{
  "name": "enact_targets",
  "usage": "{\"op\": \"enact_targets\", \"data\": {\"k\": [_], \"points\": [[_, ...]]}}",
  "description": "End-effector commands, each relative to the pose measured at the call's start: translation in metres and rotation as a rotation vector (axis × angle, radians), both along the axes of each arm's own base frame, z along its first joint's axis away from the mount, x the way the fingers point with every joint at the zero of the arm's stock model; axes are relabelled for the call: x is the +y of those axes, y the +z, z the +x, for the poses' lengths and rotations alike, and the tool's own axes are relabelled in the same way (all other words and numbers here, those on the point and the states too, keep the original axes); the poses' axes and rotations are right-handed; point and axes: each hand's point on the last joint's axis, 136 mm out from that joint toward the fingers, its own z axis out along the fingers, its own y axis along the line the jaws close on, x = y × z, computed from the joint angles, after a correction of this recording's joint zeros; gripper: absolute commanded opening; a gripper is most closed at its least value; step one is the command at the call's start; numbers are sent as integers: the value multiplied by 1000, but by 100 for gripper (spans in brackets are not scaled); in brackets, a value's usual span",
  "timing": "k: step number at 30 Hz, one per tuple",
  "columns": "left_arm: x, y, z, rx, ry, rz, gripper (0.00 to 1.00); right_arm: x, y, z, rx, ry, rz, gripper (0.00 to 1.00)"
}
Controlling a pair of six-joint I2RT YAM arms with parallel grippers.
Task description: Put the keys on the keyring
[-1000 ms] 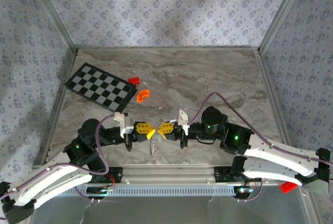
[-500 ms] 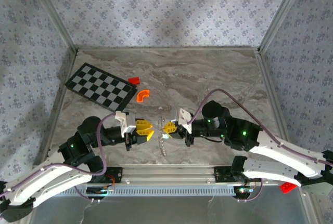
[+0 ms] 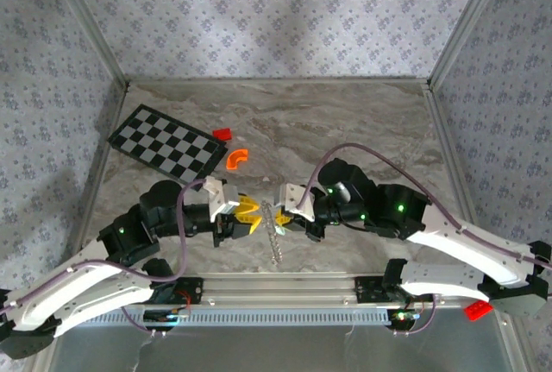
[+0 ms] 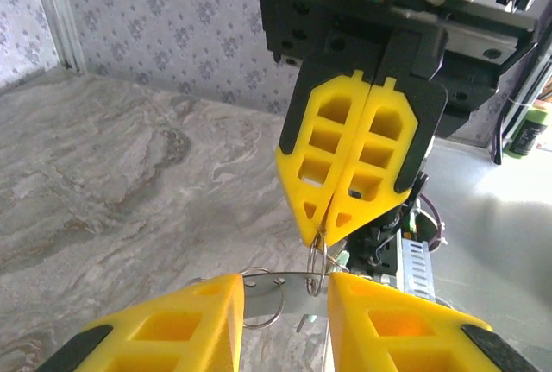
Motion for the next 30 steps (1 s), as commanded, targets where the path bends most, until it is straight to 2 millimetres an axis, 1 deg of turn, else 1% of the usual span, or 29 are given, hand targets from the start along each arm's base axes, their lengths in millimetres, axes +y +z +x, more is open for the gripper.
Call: {"op": "enact_targets", "data": {"k": [1, 8, 15, 23, 30], "points": [[-3, 10, -6, -7, -38, -4, 31, -3, 13, 1, -58, 24, -15, 0], [-8, 6, -4, -5, -45, 3, 30, 2, 14, 4, -68, 32, -28, 0], [-11, 5, -4, -9, -53, -8, 23, 6, 15, 6, -68, 33, -28, 0], [-8, 8, -11, -14, -81, -32, 23, 3, 6, 9, -49, 20, -66, 0], [-12, 6, -10, -13, -86, -27, 24, 2, 9, 11, -48, 14, -53, 0]]}}
